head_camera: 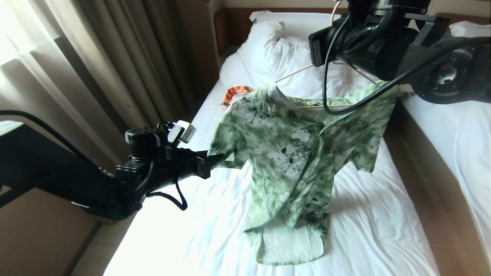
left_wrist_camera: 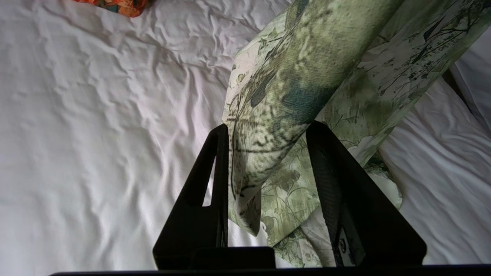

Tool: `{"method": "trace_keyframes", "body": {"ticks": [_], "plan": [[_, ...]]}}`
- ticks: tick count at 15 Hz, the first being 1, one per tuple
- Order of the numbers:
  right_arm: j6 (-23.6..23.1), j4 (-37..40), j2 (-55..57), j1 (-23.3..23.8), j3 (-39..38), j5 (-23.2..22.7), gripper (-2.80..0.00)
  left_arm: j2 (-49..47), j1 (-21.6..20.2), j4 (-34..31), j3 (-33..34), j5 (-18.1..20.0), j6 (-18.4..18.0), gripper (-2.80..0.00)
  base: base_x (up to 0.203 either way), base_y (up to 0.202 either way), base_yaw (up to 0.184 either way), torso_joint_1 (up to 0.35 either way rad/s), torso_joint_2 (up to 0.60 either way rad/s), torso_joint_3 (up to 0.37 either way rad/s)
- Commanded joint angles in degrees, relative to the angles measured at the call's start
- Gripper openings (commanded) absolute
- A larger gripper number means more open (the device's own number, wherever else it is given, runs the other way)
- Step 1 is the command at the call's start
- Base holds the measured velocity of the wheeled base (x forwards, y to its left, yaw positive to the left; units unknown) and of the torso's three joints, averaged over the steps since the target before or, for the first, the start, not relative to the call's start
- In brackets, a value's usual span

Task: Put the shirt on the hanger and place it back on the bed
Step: Take the clothes hanger out of the clothes

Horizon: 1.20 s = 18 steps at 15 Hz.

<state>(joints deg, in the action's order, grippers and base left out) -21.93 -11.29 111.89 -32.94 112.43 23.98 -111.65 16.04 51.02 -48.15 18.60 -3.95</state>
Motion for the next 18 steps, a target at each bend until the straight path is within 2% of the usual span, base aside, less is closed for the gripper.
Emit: {"method": "trace_keyframes", "body": {"ticks": [1,3,6,7,10,13,14,16,18], "plan": [[-0.1,-0.2,0.4,0.0,0.0,0.0,-2.80,1.5,-0.5,0.4,0.2,0.4,0.0,0.00,0.000,0.000,0.000,0.000,0.00,0.000],[-0.1,-0.9,0.7,0.1,0.2,0.1,-2.80,2.3,-3.9,0.4,0.2,3.7,-0.2,0.00,0.000,0.000,0.000,0.000,0.00,0.000],[-0.3,-2.6,0.6,0.3,0.3,-0.1,-2.80,2.3,-12.3,0.4,-1.5,10.1,-0.3,0.00,0.000,0.000,0.000,0.000,0.00,0.000],[-0.7,-3.6,0.5,0.3,0.3,-0.1,-2.80,1.8,-14.6,0.4,-2.3,11.5,-0.3,-2.80,0.000,0.000,0.000,0.000,0.00,0.000],[-1.1,-7.6,0.8,0.2,0.3,-1.8,-2.80,0.2,-21.4,1.7,-3.9,17.7,-0.4,-2.80,0.000,0.000,0.000,0.000,0.00,0.000],[-1.4,-8.8,1.2,0.2,0.5,-3.7,-2.80,-2.6,-31.0,2.5,-7.4,27.2,-0.3,-2.80,0.000,0.000,0.000,0.000,0.00,0.000],[-1.7,-10.1,1.4,0.2,0.5,-4.8,-2.80,-4.2,-32.9,2.6,-8.9,29.6,-0.2,-2.80,0.000,0.000,0.000,0.000,0.00,0.000],[-3.9,-12.8,1.7,0.2,0.5,-5.7,-2.80,-6.7,-33.4,2.9,-9.9,30.5,-0.2,-2.80,0.000,0.000,0.000,0.000,0.00,0.000],[-4.0,-13.5,1.2,0.1,0.5,-5.7,-2.80,-7.7,-33.1,5.9,-9.8,30.5,-0.2,-2.80,0.000,0.000,0.000,0.000,0.00,0.000]]}}
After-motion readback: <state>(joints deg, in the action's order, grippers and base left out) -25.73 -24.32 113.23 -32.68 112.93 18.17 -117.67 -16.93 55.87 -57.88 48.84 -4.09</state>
